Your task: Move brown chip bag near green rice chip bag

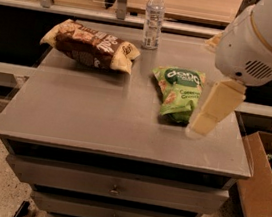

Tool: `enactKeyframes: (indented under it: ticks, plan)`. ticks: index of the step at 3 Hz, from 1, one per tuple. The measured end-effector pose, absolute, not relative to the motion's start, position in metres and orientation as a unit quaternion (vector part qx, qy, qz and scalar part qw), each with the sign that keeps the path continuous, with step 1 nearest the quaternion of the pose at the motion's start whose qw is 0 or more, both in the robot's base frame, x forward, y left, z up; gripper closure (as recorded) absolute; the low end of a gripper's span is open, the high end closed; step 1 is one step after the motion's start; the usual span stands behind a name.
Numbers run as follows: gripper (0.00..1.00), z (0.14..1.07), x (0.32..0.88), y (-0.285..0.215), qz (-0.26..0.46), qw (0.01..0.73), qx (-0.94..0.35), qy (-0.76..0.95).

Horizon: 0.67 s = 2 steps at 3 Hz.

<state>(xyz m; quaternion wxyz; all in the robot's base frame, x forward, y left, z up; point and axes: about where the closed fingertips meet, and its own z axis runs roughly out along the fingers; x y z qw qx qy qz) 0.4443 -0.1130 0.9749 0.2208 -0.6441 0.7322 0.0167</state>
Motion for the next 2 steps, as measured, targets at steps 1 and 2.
enactKeyframes:
  ticks: [1,2]
  plan:
    - [0.00,0.977,0.440,-0.070,0.040,0.240,-0.652,0.718]
    - [0.00,0.980,0.440,-0.037,0.039,0.257,-0.654,0.710]
